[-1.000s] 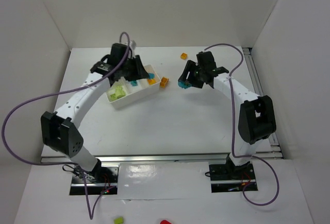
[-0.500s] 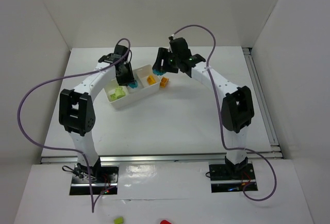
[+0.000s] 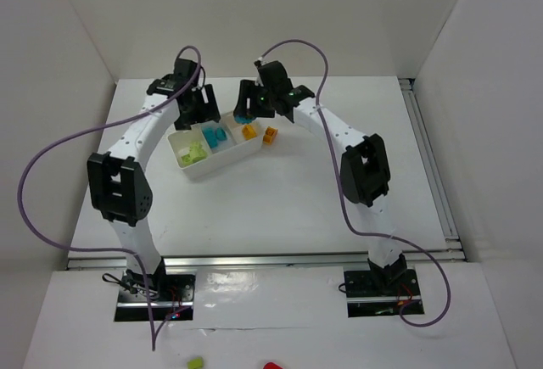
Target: Sort the legos into containers by color
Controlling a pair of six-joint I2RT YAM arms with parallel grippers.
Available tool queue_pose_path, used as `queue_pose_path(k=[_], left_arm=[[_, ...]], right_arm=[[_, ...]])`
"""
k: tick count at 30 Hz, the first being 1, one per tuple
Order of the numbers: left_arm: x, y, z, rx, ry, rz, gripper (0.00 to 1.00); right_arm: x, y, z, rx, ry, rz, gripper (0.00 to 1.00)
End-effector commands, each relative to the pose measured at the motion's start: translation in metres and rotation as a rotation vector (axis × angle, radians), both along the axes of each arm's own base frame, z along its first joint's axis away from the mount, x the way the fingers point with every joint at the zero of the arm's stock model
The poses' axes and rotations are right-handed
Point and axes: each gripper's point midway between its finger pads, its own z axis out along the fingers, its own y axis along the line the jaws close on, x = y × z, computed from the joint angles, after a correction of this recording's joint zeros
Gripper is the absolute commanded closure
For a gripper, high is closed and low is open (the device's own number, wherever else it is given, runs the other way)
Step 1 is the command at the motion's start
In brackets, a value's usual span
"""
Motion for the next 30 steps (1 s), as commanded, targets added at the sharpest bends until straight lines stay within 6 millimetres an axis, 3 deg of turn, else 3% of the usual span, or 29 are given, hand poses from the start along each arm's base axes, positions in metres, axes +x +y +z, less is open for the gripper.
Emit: queue_pose_path(k=[1, 2, 3, 5, 6, 7, 9, 10, 12, 13, 14, 15, 16, 18, 19, 20, 21, 22, 23, 25, 26, 27, 28, 30], left_arm=[[-0.006, 0.028, 0.071, -0.008, -0.133, 0.059, 0.07], [-0.009, 0.034, 0.091, -0.026, -0.18, 0.088, 0.07], [-0.013, 0.047, 0.099, -0.048, -0.19, 0.133, 0.07], [-0.019, 0.058, 0.112, -0.083, -0.217, 0.177, 0.07], [-0.025, 0.071, 0.128, -0.1, -0.257, 0.209, 0.07], [-0.027, 0.074, 0.132, -0.119, -0.27, 0.225, 0.07], [-0.03, 0.086, 0.14, -0.126, -0.295, 0.249, 0.07], [-0.033, 0.086, 0.14, -0.127, -0.297, 0.249, 0.07], [-0.035, 0.09, 0.145, -0.127, -0.308, 0.245, 0.07], [-0.035, 0.094, 0.145, -0.126, -0.309, 0.254, 0.07], [-0.036, 0.092, 0.141, -0.134, -0.298, 0.246, 0.07], [-0.035, 0.089, 0.143, -0.147, -0.305, 0.234, 0.07], [-0.035, 0.087, 0.139, -0.154, -0.293, 0.228, 0.07], [-0.034, 0.077, 0.141, -0.173, -0.3, 0.198, 0.07], [-0.032, 0.071, 0.135, -0.173, -0.283, 0.172, 0.09], [-0.032, 0.066, 0.135, -0.167, -0.282, 0.149, 0.09], [-0.03, 0.06, 0.13, -0.167, -0.269, 0.136, 0.09], [-0.028, 0.045, 0.125, -0.162, -0.261, 0.077, 0.1], [-0.027, 0.037, 0.122, -0.157, -0.251, 0.049, 0.1], [-0.024, 0.009, 0.112, -0.133, -0.232, -0.04, 0.11], [-0.022, -0.001, 0.11, -0.135, -0.228, -0.062, 0.11], [-0.022, -0.009, 0.105, -0.127, -0.215, -0.092, 0.11], [-0.024, -0.026, 0.104, -0.131, -0.211, -0.131, 0.12], [-0.023, -0.042, 0.097, -0.126, -0.195, -0.171, 0.12]], right_arm=[[0.001, 0.032, 0.02, 0.031, -0.064, 0.079, 0.46], [-0.002, 0.042, 0.018, 0.032, -0.072, 0.106, 0.46], [0.001, 0.045, 0.002, 0.016, -0.052, 0.123, 0.45], [-0.001, 0.065, 0.007, 0.031, -0.074, 0.149, 0.42], [0.0, 0.068, -0.009, 0.021, -0.046, 0.159, 0.4], [0.001, 0.076, -0.006, 0.03, -0.06, 0.168, 0.38], [0.001, 0.082, -0.01, 0.044, -0.053, 0.19, 0.27], [0.001, 0.084, -0.018, 0.042, -0.036, 0.2, 0.15], [0.002, 0.083, -0.007, 0.045, -0.051, 0.193, 0.05], [0.002, 0.081, 0.016, 0.056, -0.091, 0.19, 0.0], [0.002, 0.078, 0.02, 0.048, -0.106, 0.185, 0.0], [0.007, 0.068, 0.028, 0.04, -0.122, 0.152, 0.0], [0.007, 0.058, 0.052, 0.052, -0.154, 0.132, 0.0], [0.016, 0.027, 0.047, 0.007, -0.148, 0.051, 0.01], [0.015, 0.011, 0.075, 0.021, -0.191, 0.017, 0.04], [0.013, -0.006, 0.048, -0.013, -0.145, -0.023, 0.09], [0.02, -0.032, 0.045, -0.047, -0.151, -0.096, 0.12], [0.015, -0.05, 0.067, -0.023, -0.172, -0.155, 0.16], [0.008, -0.068, 0.035, -0.064, -0.12, -0.195, 0.19], [0.01, -0.106, 0.023, -0.077, -0.091, -0.31, 0.29], [0.006, -0.118, 0.025, -0.071, -0.083, -0.335, 0.31], [0.004, -0.131, 0.006, -0.096, -0.045, -0.363, 0.31], [0.012, -0.148, 0.006, -0.107, -0.05, -0.407, 0.31], [0.022, -0.159, 0.003, -0.117, -0.05, -0.44, 0.28]])
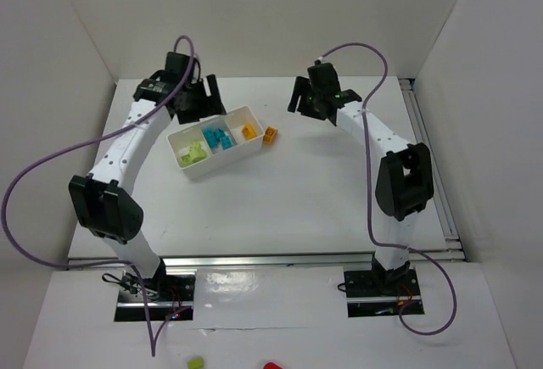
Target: Sort the legos into containers by color
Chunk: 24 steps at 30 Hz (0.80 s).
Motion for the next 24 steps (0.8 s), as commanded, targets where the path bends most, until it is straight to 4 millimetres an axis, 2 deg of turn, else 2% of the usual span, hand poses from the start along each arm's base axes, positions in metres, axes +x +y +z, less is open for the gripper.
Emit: queue_pose_path(k=[1, 4, 5, 6, 8, 9, 10, 11, 12, 13, 14, 15, 16, 17, 19, 20, 22, 23, 24], left_arm=[[0.005, -0.03, 0.014, 0.014, -0.054, -0.099, 0.12], [0.007, -0.043, 0.015, 0.027, -0.059, -0.128, 0.12], [0.006, -0.048, 0.019, 0.03, -0.07, -0.147, 0.12], [0.007, -0.054, 0.02, 0.029, -0.073, -0.159, 0.12], [0.006, -0.059, 0.023, 0.039, -0.086, -0.184, 0.12], [0.004, -0.064, 0.023, 0.038, -0.086, -0.196, 0.12], [0.004, -0.064, 0.023, 0.038, -0.086, -0.196, 0.12], [0.003, -0.069, 0.019, 0.04, -0.078, -0.206, 0.12], [0.003, -0.07, 0.019, 0.04, -0.078, -0.219, 0.12], [0.003, -0.07, 0.019, 0.04, -0.078, -0.219, 0.12], [0.001, -0.069, 0.018, 0.043, -0.069, -0.219, 0.12], [0.001, -0.069, 0.018, 0.043, -0.069, -0.219, 0.12], [-0.001, -0.073, 0.018, 0.043, -0.069, -0.228, 0.12], [0.0, -0.072, 0.018, 0.049, -0.071, -0.222, 0.12], [-0.001, -0.071, 0.013, 0.052, -0.059, -0.222, 0.12], [-0.003, -0.07, 0.011, 0.061, -0.052, -0.229, 0.12], [-0.003, -0.07, 0.006, 0.066, -0.034, -0.23, 0.12], [-0.003, -0.068, 0.006, 0.074, -0.036, -0.221, 0.12], [-0.001, -0.066, 0.002, 0.09, -0.031, -0.223, 0.12]], right_arm=[[0.024, -0.022, -0.004, -0.019, -0.037, -0.104, 0.24], [0.057, -0.029, -0.014, -0.055, -0.037, -0.13, 0.1], [0.069, -0.032, -0.036, -0.074, -0.009, -0.145, 0.08], [0.083, -0.027, -0.022, -0.063, -0.051, -0.141, 0.05], [0.102, -0.032, -0.028, -0.074, -0.066, -0.173, 0.04], [0.111, -0.032, -0.051, -0.093, -0.043, -0.181, 0.04], [0.126, -0.033, -0.039, -0.066, -0.082, -0.199, 0.04], [0.135, -0.036, -0.039, -0.059, -0.1, -0.209, 0.04], [0.143, -0.033, -0.061, -0.058, -0.084, -0.214, 0.04], [0.158, -0.031, -0.045, -0.045, -0.134, -0.229, 0.04], [0.167, -0.037, -0.047, -0.048, -0.146, -0.248, 0.04], [0.172, -0.038, -0.075, -0.073, -0.115, -0.26, 0.05], [0.178, -0.039, -0.077, -0.071, -0.122, -0.277, 0.05], [0.186, -0.036, -0.067, -0.056, -0.154, -0.279, 0.05], [0.195, -0.041, -0.08, -0.037, -0.162, -0.312, 0.05], [0.201, -0.042, -0.079, -0.033, -0.19, -0.326, 0.05], [0.204, -0.044, -0.097, -0.046, -0.181, -0.337, 0.05], [0.209, -0.042, -0.095, -0.035, -0.203, -0.338, 0.05], [0.211, -0.046, -0.101, -0.036, -0.201, -0.33, 0.05]])
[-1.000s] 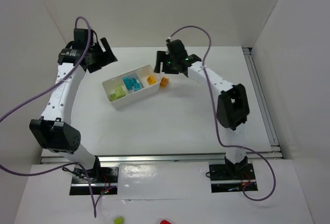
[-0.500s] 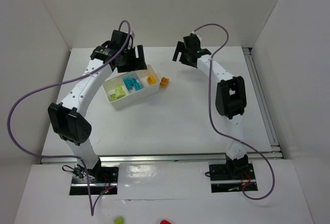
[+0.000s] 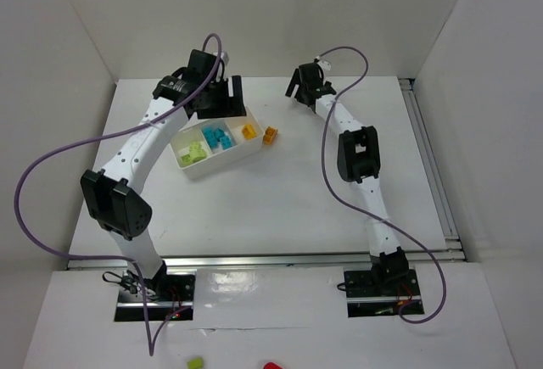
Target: Sort the legos into containers by color
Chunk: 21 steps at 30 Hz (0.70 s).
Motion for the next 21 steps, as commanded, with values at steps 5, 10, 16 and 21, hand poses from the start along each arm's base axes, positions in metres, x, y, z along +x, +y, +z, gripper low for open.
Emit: queue_pose_path(k=[5, 10, 16, 21], left_arm=[[0.011, 0.012, -0.009, 0.057, 0.002, 0.012, 0.12], [0.018, 0.018, -0.016, 0.062, 0.017, 0.019, 0.12], [0.024, 0.023, -0.022, 0.064, 0.029, 0.023, 0.12], [0.026, 0.022, -0.023, 0.064, 0.029, 0.023, 0.12]], right_arm=[[0.039, -0.001, 0.016, 0.039, -0.173, -0.026, 0.1], [0.048, -0.008, 0.001, 0.011, -0.191, -0.029, 0.19], [0.043, -0.016, -0.012, -0.049, -0.156, -0.03, 0.4], [0.033, -0.026, -0.004, -0.085, -0.134, -0.056, 0.59]])
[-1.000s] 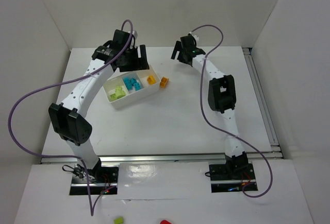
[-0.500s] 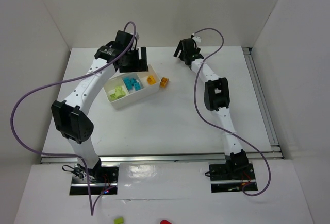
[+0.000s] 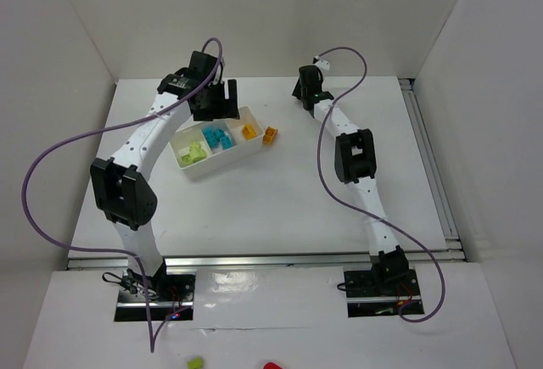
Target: Sort the legos into containers by color
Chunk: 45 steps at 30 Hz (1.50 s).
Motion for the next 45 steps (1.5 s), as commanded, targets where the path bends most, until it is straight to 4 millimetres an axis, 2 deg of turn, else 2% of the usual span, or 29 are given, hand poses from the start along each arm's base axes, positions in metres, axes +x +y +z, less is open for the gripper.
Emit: queue_pose_path(k=[1, 4, 7, 8, 9, 10, 11, 12, 13, 14, 15, 16, 20, 21, 26, 27, 28, 29, 30, 32, 33, 34, 37, 38, 40, 41, 43, 44, 45], left_arm=[[0.007, 0.0, 0.015, 0.0, -0.043, -0.019, 0.12], [0.007, -0.001, 0.015, -0.007, -0.041, -0.026, 0.12], [0.006, -0.001, 0.019, -0.01, -0.049, -0.026, 0.12], [0.006, -0.001, 0.019, -0.01, -0.049, -0.026, 0.12], [0.004, -0.001, 0.024, -0.014, -0.059, -0.026, 0.12], [0.004, -0.001, 0.024, -0.014, -0.06, -0.026, 0.12], [0.004, 0.002, 0.029, -0.009, -0.074, -0.017, 0.12], [0.002, 0.003, 0.027, -0.005, -0.064, -0.017, 0.12], [-0.001, 0.005, 0.025, 0.007, -0.052, -0.011, 0.14], [-0.004, 0.009, 0.029, 0.011, -0.055, 0.005, 0.15], [-0.004, 0.018, 0.033, 0.023, -0.062, 0.05, 0.15], [-0.005, 0.021, 0.032, 0.031, -0.056, 0.069, 0.15], [-0.013, 0.052, 0.038, 0.028, -0.052, 0.215, 0.15], [-0.014, 0.062, 0.038, 0.013, -0.047, 0.257, 0.15], [-0.026, 0.086, 0.043, -0.017, -0.05, 0.344, 0.14], [-0.028, 0.087, 0.046, -0.022, -0.062, 0.344, 0.14], [-0.028, 0.09, 0.046, -0.028, -0.06, 0.349, 0.14], [-0.031, 0.089, 0.047, -0.03, -0.059, 0.335, 0.14], [-0.031, 0.089, 0.047, -0.03, -0.059, 0.335, 0.13], [-0.035, 0.09, 0.051, -0.028, -0.07, 0.328, 0.13], [-0.035, 0.09, 0.051, -0.028, -0.07, 0.328, 0.13], [-0.038, 0.091, 0.051, -0.022, -0.071, 0.321, 0.13], [-0.038, 0.089, 0.051, -0.022, -0.07, 0.308, 0.13], [-0.039, 0.088, 0.051, -0.029, -0.067, 0.302, 0.13], [-0.037, 0.085, 0.052, -0.039, -0.072, 0.283, 0.13], [-0.037, 0.08, 0.048, -0.044, -0.059, 0.254, 0.13], [-0.035, 0.07, 0.046, -0.042, -0.06, 0.216, 0.13], [-0.035, 0.065, 0.049, -0.021, -0.077, 0.2, 0.13], [-0.036, 0.06, 0.049, -0.016, -0.079, 0.181, 0.13]], right_arm=[[-0.006, -0.017, 0.014, -0.046, 0.009, -0.039, 0.59], [-0.009, -0.014, 0.054, -0.048, -0.026, -0.006, 0.6], [-0.021, -0.008, 0.068, -0.035, -0.01, 0.049, 0.64], [-0.028, 0.0, 0.102, -0.004, -0.042, 0.095, 0.64], [-0.041, 0.002, 0.089, -0.005, -0.004, 0.13, 0.65], [-0.053, 0.019, 0.096, 0.024, -0.002, 0.215, 0.65], [-0.061, 0.017, 0.106, 0.014, -0.017, 0.222, 0.65], [-0.077, 0.034, 0.139, 0.028, -0.059, 0.325, 0.65], [-0.093, 0.04, 0.127, 0.026, -0.019, 0.366, 0.65], [-0.108, 0.057, 0.132, 0.03, -0.009, 0.431, 0.65], [-0.121, 0.063, 0.158, 0.02, -0.041, 0.464, 0.65], [-0.135, 0.073, 0.151, 0.022, -0.016, 0.493, 0.65], [-0.18, 0.131, 0.166, 0.029, -0.005, 0.645, 0.65], [-0.196, 0.154, 0.164, 0.045, 0.011, 0.693, 0.65], [-0.21, 0.203, 0.149, 0.051, 0.021, 0.758, 0.65], [-0.206, 0.212, 0.159, 0.066, -0.004, 0.764, 0.64], [-0.203, 0.215, 0.158, 0.065, -0.002, 0.764, 0.64], [-0.199, 0.218, 0.142, 0.059, 0.026, 0.763, 0.64], [-0.198, 0.224, 0.146, 0.056, 0.02, 0.764, 0.61], [-0.193, 0.227, 0.13, 0.041, 0.041, 0.768, 0.56], [-0.19, 0.229, 0.133, 0.034, 0.034, 0.773, 0.49], [-0.189, 0.229, 0.132, 0.026, 0.034, 0.777, 0.3], [-0.184, 0.227, 0.143, 0.018, 0.013, 0.754, 0.17], [-0.185, 0.226, 0.157, 0.023, -0.008, 0.754, 0.16], [-0.182, 0.216, 0.163, 0.014, -0.022, 0.723, 0.16], [-0.182, 0.211, 0.18, 0.009, -0.049, 0.7, 0.16], [-0.18, 0.189, 0.18, 0.006, -0.051, 0.629, 0.23], [-0.184, 0.177, 0.207, 0.029, -0.093, 0.57, 0.27], [-0.182, 0.162, 0.211, 0.043, -0.103, 0.519, 0.38]])
